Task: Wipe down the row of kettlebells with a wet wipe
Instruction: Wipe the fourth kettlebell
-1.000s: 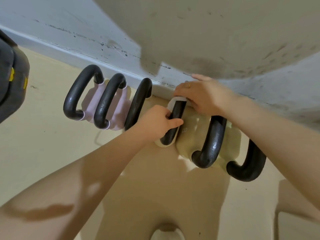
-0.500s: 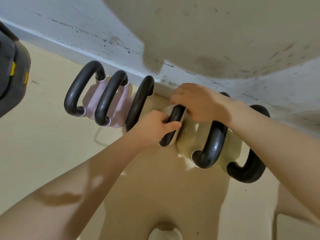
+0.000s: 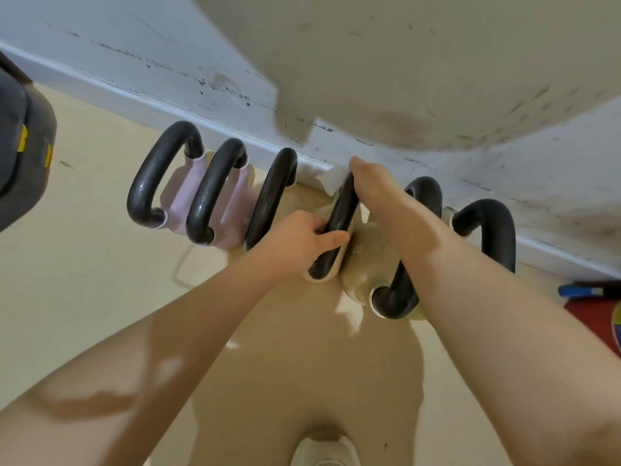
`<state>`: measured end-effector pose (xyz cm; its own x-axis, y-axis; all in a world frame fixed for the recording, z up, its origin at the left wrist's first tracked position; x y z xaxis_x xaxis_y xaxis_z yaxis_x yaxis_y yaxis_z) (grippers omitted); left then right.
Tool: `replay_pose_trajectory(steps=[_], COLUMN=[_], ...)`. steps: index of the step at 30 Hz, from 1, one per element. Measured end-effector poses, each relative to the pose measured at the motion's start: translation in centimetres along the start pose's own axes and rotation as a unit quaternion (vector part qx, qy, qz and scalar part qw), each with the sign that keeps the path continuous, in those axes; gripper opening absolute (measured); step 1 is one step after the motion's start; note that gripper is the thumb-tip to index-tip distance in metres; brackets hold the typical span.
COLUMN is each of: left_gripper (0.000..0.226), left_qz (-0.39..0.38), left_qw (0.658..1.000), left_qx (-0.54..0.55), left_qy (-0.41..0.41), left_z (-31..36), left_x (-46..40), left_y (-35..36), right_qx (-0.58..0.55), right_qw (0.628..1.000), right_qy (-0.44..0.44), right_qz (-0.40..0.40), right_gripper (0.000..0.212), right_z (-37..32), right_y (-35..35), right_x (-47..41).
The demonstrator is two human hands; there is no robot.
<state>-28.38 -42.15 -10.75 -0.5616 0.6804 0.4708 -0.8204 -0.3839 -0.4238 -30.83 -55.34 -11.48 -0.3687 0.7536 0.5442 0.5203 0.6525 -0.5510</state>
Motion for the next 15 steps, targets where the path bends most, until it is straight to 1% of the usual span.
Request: replay_pose_trajectory(steps=[1, 2, 3, 4, 6, 7, 8, 9, 10, 12, 13, 15], left_gripper=[0.037, 0.037, 0.038, 0.038, 0.036, 0.034, 0.032, 0.031, 0.031, 0.032, 0.032, 0.029], left_qz=[-0.005, -0.009, -0.011, -0.012, -0.017, -0.021, -0.025, -0.028, -0.029, -0.031, -0.034, -0.039], left_qw=[1.0, 1.0, 1.0, 1.0, 1.0, 1.0, 1.0, 1.0, 0.999, 1.0, 0.999, 0.999], left_qx=[-0.006, -0.008, -0.008, -0.007, -0.01, -0.012, -0.013, -0.013, -0.012, -0.008, -0.006, -0.01], left_qy=[0.0, -0.001, 0.0, -0.001, 0.0, 0.002, 0.004, 0.006, 0.006, 0.002, 0.0, 0.002], left_z=[0.1, 0.1, 0.2, 0.3, 0.6, 0.8, 0.9, 1.0, 0.9, 0.7, 0.6, 0.9], left_x=[0.1, 0.1, 0.1, 0.0, -0.3, -0.3, -0.4, -0.5, -0.6, -0.7, -0.7, -0.6], left_y=[0.0, 0.0, -0.1, -0.1, 0.0, 0.1, 0.2, 0.3, 0.3, 0.2, 0.2, 0.2], right_qx=[-0.085, -0.173, -0.259, -0.337, -0.46, -0.501, -0.527, -0.53, -0.509, -0.442, -0.422, -0.419], right_qw=[0.994, 0.977, 0.952, 0.922, 0.859, 0.832, 0.814, 0.812, 0.827, 0.874, 0.886, 0.89], right_qy=[0.069, 0.123, 0.163, 0.191, 0.225, 0.236, 0.245, 0.246, 0.237, 0.202, 0.19, 0.176], right_qz=[-0.001, -0.006, -0.014, -0.018, -0.011, -0.007, -0.001, 0.003, 0.009, 0.022, 0.03, 0.039], right_gripper=[0.033, 0.031, 0.028, 0.027, 0.034, 0.033, 0.032, 0.033, 0.032, 0.029, 0.029, 0.034], right_z=[0.9, 1.6, 2.2, 2.7, 2.9, 2.9, 2.8, 2.7, 2.6, 2.8, 3.1, 3.3], right_y=[0.3, 0.7, 1.1, 1.4, 1.2, 0.9, 0.6, 0.3, 0.1, 0.1, 0.2, 0.3], right_x=[0.5, 1.0, 1.6, 2.2, 3.3, 3.5, 3.7, 4.0, 4.5, 5.5, 5.8, 5.8])
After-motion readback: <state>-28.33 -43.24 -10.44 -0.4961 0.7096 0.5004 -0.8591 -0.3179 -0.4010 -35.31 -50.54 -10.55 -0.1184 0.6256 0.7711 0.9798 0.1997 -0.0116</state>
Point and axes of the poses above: each hand's wrist, its own x-axis away from the middle knuckle, its own y-axis out of the palm, z = x × y, the point moved 8 cm from there along -x, towards the middle knuckle, and after that the axes turned 8 degrees about z, right-handed, at the moved point
